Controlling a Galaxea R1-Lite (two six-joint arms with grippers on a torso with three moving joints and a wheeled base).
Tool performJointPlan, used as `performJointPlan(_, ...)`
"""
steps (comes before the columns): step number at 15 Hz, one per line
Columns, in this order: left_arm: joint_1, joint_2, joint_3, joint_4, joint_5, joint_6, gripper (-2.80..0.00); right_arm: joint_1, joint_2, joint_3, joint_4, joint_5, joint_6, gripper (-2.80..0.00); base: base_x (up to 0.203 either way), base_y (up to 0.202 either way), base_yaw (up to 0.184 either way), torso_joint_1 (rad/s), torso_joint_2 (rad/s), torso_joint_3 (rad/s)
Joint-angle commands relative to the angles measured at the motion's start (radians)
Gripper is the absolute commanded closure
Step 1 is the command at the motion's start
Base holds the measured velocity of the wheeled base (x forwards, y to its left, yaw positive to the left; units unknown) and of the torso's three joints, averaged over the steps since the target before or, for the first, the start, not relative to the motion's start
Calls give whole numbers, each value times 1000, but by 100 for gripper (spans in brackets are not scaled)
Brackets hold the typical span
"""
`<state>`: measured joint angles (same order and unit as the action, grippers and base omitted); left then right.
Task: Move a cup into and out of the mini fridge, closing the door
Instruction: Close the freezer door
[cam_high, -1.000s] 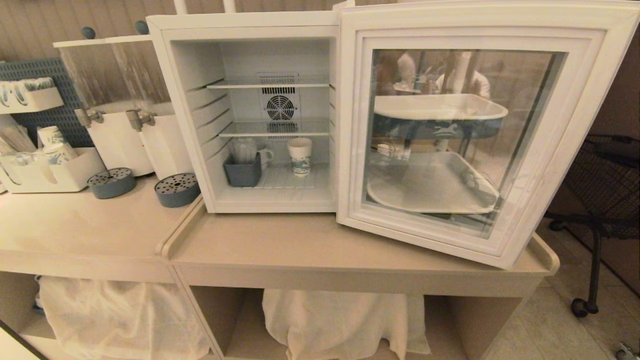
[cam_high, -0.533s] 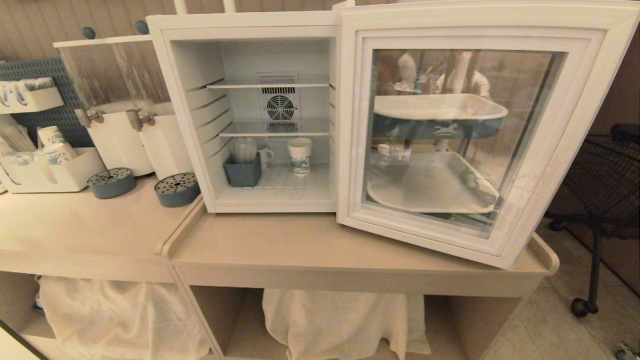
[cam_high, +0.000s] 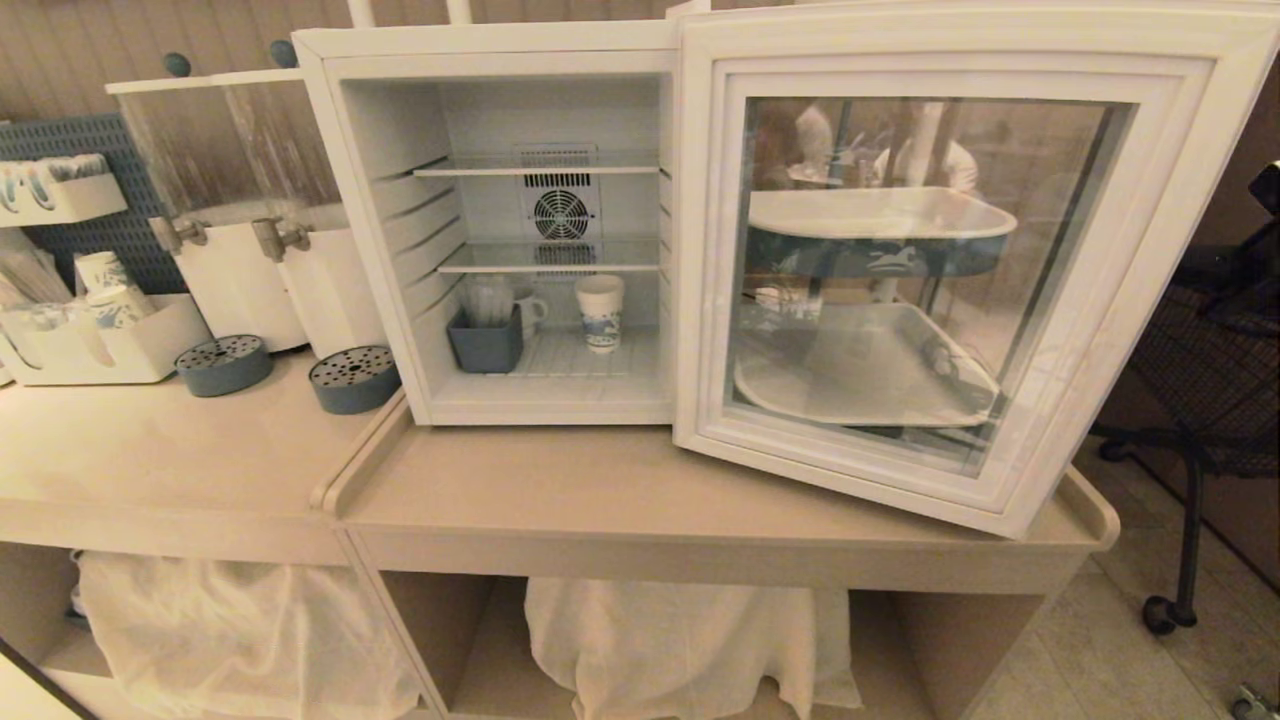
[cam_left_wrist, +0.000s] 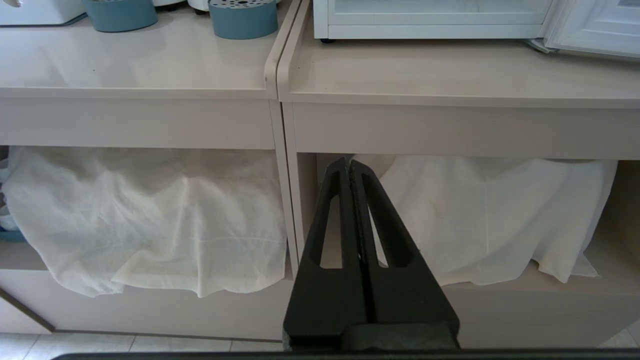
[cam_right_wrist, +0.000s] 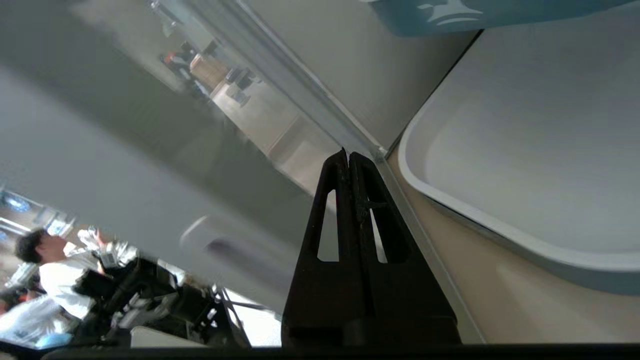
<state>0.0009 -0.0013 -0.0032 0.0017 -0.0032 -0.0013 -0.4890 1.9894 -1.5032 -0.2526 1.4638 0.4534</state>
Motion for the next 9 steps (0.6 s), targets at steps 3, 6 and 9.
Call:
performJointPlan(3,0,0,0,0,0,0,0,106,-23,28,-1,-36,35,0,0,0,0,0,0,0)
performJointPlan(6,1,0,0,0,0,0,0,160,-92,111,-1,-132,72,0,0,0,0,0,0,0)
performJointPlan(9,-1,0,0,0,0,-3,0,239,-185,209,0,-239,77,0,0,0,0,0,0,0)
